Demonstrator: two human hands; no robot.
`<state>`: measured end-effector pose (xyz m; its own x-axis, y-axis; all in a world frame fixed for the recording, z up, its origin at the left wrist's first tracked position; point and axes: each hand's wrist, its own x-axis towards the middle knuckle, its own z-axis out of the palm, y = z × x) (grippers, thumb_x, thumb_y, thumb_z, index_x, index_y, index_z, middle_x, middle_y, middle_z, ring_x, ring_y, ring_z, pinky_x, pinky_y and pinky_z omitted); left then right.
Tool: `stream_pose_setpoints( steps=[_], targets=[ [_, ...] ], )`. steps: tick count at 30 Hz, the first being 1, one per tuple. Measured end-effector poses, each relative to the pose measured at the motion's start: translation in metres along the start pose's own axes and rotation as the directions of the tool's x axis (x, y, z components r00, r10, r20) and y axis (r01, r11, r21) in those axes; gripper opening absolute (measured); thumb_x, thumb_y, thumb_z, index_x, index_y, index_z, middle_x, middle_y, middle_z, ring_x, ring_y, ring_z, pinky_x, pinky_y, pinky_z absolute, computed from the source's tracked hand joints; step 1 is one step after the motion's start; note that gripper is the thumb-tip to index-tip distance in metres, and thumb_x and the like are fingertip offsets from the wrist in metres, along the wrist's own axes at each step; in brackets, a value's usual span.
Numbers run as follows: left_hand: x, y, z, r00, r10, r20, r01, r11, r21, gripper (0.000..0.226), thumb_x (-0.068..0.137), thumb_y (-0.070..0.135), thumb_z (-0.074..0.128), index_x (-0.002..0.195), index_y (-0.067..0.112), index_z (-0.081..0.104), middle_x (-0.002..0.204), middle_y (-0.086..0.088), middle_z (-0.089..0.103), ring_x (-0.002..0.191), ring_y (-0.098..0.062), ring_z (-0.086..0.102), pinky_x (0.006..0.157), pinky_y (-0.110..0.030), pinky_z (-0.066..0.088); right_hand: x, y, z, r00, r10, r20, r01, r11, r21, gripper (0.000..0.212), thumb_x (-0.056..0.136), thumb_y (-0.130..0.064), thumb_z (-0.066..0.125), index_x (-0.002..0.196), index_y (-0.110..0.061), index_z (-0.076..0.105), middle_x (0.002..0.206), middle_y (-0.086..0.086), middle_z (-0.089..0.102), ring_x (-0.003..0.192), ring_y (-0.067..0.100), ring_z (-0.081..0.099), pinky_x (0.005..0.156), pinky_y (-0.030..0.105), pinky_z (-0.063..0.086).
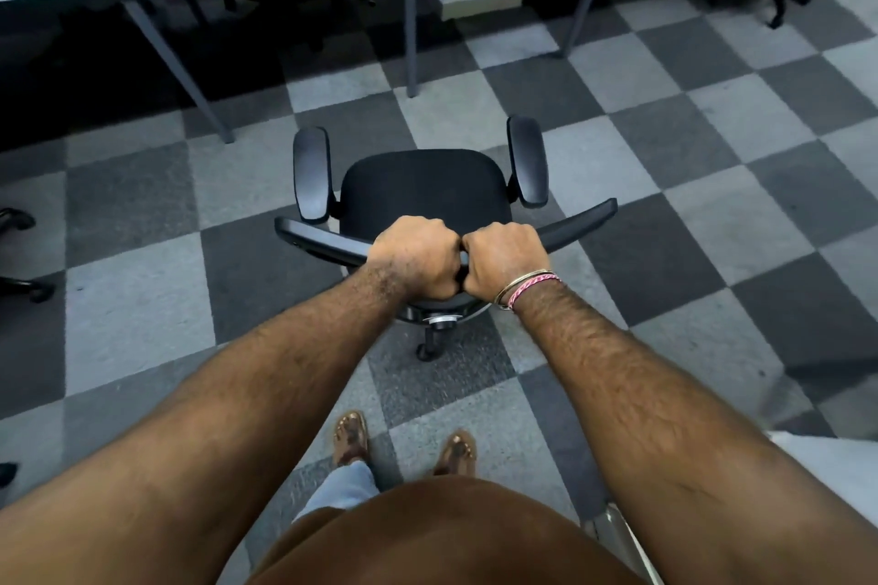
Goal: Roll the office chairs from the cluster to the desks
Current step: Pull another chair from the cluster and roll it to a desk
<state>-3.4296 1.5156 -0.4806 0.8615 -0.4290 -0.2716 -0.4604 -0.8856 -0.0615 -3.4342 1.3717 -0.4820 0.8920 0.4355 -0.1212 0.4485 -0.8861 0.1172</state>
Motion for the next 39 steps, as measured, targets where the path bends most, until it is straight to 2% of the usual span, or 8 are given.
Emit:
stream_pose_setpoints(
  steps=[3,11,17,22,26,32,35,39],
  targets=[
    [0.007,0.021,-0.002,0.997,0.071,-0.017,-0.071,0.997,0.005,0.030,0.083,0.052,0.054,0.072,0.025,0.060,0.061,0.007,0.055,0.052,-0.017,0.052,0.056,-0.033,0.052,-0.022,0.013,0.006,0.997,0.071,-0.006,-0.071,0.997,0.000,0.013,0.076,-0.034,0.057,0.071,-0.027,0.048,0.078,-0.002,0.067,0.073,0.026,0.065,0.058,0.031,0.037],
    [0.012,0.042,-0.009,0.965,0.258,-0.050,-0.259,0.966,-0.012,0.029,0.084,0.052,0.055,0.077,0.024,0.062,0.062,0.007,0.052,0.051,-0.015,0.047,0.056,-0.031,0.042,-0.057,0.016,0.011,0.953,0.304,0.014,-0.304,0.953,-0.002,0.011,0.075,-0.036,0.059,0.073,-0.026,0.055,0.076,-0.002,0.067,0.072,0.026,0.065,0.058,0.030,0.038],
    [0.015,0.026,-0.010,0.909,0.414,-0.042,-0.413,0.910,0.036,0.025,0.084,0.056,0.058,0.090,0.031,0.056,0.067,0.009,0.047,0.064,-0.021,0.054,0.063,-0.033,0.043,-0.069,0.011,0.010,0.890,0.452,0.058,-0.453,0.891,0.022,0.021,0.069,-0.040,0.064,0.083,-0.025,0.065,0.077,-0.002,0.067,0.076,0.026,0.066,0.060,0.031,0.043],
    [0.024,0.021,-0.006,0.871,0.489,-0.046,-0.483,0.870,0.099,0.026,0.084,0.057,0.058,0.086,0.031,0.053,0.073,0.008,0.058,0.064,-0.022,0.056,0.065,-0.034,0.051,-0.073,0.004,0.013,0.861,0.506,0.052,-0.505,0.863,-0.031,0.029,0.070,-0.051,0.065,0.087,-0.027,0.065,0.078,-0.005,0.067,0.075,0.023,0.066,0.059,0.030,0.040],
    [0.042,0.020,-0.009,0.827,0.557,-0.077,-0.539,0.825,0.168,0.029,0.085,0.058,0.059,0.084,0.029,0.054,0.074,0.006,0.062,0.060,-0.022,0.054,0.058,-0.033,0.044,-0.069,0.012,0.014,0.849,0.527,0.047,-0.525,0.850,-0.045,0.035,0.071,-0.060,0.065,0.086,-0.028,0.065,0.078,-0.005,0.068,0.075,0.023,0.066,0.061,0.031,0.044],
    [0.090,0.017,-0.030,0.790,0.606,-0.085,-0.572,0.781,0.252,0.041,0.084,0.067,0.058,0.081,0.027,0.049,0.072,0.006,0.057,0.061,-0.021,0.053,0.058,-0.034,0.045,-0.042,0.047,0.008,0.827,0.560,0.057,-0.559,0.829,-0.036,0.038,0.070,-0.063,0.062,0.085,-0.029,0.066,0.078,-0.004,0.068,0.074,0.025,0.066,0.059,0.031,0.040],
    [0.112,0.015,-0.036,0.772,0.633,-0.060,-0.590,0.749,0.301,0.041,0.086,0.067,0.056,0.085,0.026,0.050,0.072,0.008,0.052,0.063,-0.019,0.052,0.057,-0.033,0.041,-0.030,0.058,0.007,0.816,0.574,0.064,-0.574,0.819,-0.019,0.037,0.072,-0.062,0.062,0.085,-0.028,0.066,0.077,-0.004,0.067,0.073,0.025,0.066,0.060,0.031,0.043],
    [0.142,0.024,-0.045,0.770,0.636,-0.047,-0.585,0.735,0.344,0.043,0.087,0.067,0.057,0.094,0.025,0.060,0.072,0.010,0.046,0.064,-0.018,0.049,0.058,-0.031,0.039,-0.018,0.080,0.013,0.794,0.606,0.056,-0.607,0.795,0.003,0.036,0.073,-0.061,0.063,0.086,-0.027,0.066,0.078,-0.003,0.068,0.073,0.025,0.067,0.060,0.031,0.043]
  ],
)
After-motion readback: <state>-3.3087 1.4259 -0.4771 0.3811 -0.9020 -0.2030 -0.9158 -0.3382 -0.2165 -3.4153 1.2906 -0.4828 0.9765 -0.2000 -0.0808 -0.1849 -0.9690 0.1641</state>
